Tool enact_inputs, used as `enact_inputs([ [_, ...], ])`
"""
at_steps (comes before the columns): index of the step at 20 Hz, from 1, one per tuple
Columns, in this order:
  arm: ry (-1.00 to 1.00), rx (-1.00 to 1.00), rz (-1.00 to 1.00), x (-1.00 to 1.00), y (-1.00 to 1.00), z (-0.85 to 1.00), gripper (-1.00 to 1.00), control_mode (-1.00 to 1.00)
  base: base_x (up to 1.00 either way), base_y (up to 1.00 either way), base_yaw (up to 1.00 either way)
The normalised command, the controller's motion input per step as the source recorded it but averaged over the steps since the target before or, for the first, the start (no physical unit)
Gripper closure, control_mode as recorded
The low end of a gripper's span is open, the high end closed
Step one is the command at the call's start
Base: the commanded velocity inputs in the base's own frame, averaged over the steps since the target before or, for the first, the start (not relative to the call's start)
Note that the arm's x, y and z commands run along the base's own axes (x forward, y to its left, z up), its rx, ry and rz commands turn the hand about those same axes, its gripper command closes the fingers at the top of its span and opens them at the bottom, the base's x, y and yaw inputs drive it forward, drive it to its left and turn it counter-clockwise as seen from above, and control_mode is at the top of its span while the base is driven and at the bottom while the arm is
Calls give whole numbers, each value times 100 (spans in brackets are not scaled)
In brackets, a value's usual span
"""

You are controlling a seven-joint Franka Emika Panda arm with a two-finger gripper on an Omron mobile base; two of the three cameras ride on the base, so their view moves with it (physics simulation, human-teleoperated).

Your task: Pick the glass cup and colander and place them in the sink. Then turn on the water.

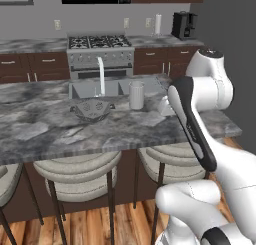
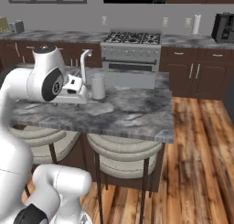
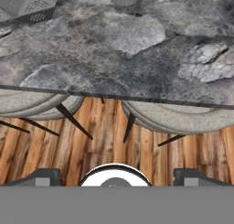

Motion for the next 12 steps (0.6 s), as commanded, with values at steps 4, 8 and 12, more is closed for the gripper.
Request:
enact_inputs([
  [4, 1, -2, 0, -43, 5, 30, -100, -100, 0, 0, 0],
  [8, -1, -4, 0, -45, 11, 24, -100, -100, 0, 0, 0],
  [12, -1, -2, 0, -29, 16, 10, -100, 100, -9, 9, 0],
])
